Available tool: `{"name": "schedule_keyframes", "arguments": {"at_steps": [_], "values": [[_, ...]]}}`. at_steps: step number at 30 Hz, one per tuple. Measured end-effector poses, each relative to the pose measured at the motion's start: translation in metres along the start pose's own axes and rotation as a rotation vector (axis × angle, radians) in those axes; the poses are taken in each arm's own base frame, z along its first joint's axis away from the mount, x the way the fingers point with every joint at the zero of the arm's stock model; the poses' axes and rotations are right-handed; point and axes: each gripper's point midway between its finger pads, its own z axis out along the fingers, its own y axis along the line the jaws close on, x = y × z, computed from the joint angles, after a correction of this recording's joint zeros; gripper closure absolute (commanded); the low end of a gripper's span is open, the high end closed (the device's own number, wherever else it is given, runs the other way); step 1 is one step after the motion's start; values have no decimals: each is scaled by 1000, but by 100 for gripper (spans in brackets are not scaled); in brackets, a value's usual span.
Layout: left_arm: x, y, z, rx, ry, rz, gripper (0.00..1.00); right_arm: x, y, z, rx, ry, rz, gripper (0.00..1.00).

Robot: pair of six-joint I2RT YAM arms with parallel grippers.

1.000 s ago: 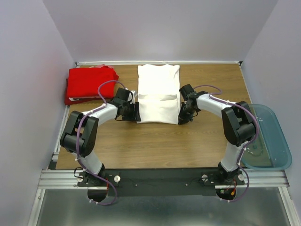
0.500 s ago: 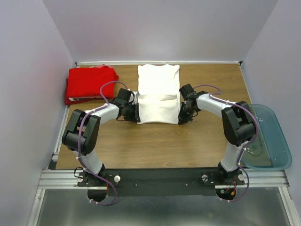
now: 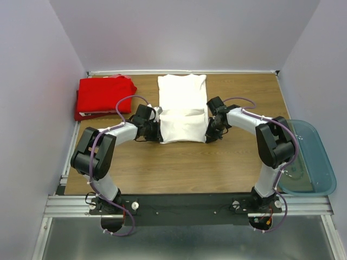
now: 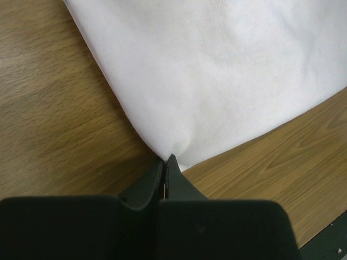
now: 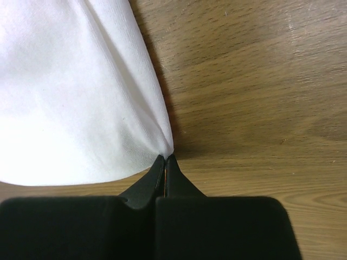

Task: Fold and stack the t-shirts
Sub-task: Fold the tshirt

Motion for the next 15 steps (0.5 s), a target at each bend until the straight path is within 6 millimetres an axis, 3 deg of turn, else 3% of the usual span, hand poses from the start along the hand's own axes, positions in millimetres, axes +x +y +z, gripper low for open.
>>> {"name": "schedule_keyframes", "arguments": {"at_steps": [15], "values": [[11, 0, -7, -25, 26, 1, 100, -6, -11, -11, 43, -66, -10, 100]]}}
